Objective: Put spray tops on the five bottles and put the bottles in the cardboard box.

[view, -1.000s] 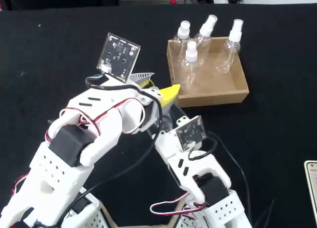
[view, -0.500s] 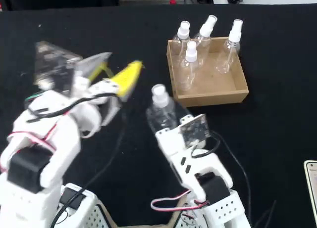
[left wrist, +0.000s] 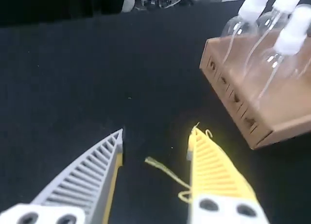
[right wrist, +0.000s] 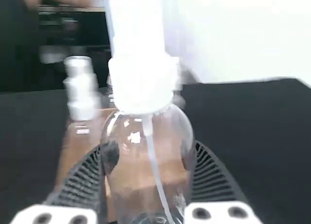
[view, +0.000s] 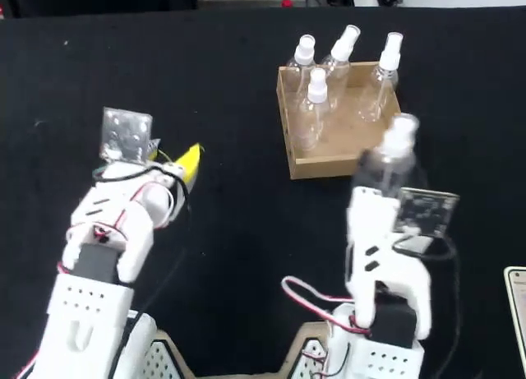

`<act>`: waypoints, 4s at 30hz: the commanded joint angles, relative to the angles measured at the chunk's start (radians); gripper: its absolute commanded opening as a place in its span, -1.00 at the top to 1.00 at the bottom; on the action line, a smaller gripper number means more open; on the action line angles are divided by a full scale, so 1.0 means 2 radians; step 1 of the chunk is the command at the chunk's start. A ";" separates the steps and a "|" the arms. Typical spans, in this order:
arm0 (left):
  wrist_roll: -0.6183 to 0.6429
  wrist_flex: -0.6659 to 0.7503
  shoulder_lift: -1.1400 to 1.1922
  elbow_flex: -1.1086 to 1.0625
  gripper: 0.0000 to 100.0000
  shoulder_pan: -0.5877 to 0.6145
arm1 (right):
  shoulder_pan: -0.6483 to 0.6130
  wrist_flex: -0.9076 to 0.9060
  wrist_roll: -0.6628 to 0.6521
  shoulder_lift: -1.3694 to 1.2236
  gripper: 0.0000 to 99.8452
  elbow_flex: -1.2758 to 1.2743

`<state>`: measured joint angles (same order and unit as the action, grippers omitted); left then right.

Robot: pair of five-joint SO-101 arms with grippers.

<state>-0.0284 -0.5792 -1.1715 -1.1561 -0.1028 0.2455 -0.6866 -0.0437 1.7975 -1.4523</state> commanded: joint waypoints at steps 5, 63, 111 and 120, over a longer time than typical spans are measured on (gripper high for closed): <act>-0.003 0.083 -0.025 -0.094 0.57 0.002 | 0.127 0.028 -0.028 0.048 0.86 0.016; 0.029 0.086 -0.025 -0.140 0.57 0.000 | 0.245 0.902 -0.015 -0.933 0.87 0.080; 0.028 0.087 -0.025 -0.136 0.57 0.003 | -0.054 0.588 0.101 -0.717 0.86 0.184; 0.028 0.087 -0.025 -0.137 0.57 0.003 | -0.051 0.667 0.101 -0.783 0.87 0.181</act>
<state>0.0222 -0.4289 -1.2052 -1.4415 -0.1043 0.1427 0.5762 0.1527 0.2463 -1.0948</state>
